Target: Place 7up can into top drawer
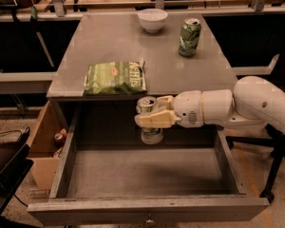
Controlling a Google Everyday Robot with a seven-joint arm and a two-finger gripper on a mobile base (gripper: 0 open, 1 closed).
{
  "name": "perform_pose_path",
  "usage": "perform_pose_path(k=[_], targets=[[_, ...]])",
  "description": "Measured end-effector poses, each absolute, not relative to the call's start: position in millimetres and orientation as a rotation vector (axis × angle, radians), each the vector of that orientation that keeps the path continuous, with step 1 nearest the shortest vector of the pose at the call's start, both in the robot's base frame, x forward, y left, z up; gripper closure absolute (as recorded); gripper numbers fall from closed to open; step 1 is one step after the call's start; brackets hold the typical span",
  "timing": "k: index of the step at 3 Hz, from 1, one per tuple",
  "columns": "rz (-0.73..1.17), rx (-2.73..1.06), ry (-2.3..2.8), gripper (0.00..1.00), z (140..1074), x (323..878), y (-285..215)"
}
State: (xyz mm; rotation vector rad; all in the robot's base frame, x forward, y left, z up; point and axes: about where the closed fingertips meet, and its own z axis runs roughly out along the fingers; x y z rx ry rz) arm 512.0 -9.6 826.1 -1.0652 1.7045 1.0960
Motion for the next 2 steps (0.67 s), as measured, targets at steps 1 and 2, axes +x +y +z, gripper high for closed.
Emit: perform_pose_path(k=[1,2], targets=[[1.234,-1.16,1.661,1.0,805.3,469.0,-19.9],[1.234,-1.16,1.661,1.0,805.4,468.9,-19.9]])
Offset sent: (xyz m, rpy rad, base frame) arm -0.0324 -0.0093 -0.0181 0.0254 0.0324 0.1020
